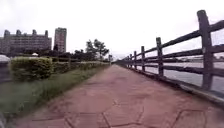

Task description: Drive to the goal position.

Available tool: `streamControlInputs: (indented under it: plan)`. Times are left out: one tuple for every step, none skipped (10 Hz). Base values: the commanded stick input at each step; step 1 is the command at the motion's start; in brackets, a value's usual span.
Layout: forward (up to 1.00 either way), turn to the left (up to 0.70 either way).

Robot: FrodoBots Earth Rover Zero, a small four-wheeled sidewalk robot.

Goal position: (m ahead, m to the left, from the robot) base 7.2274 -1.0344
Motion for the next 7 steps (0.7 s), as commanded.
streamControlInputs:
  plan:
    - [1.00,0.00]
    - [1.00,0.00]
    - [1.00,0.00]
    - [1.00,0.00]
    - [1.00,0.00]
    - [1.00,0.00]
    - [1.00,0.00]
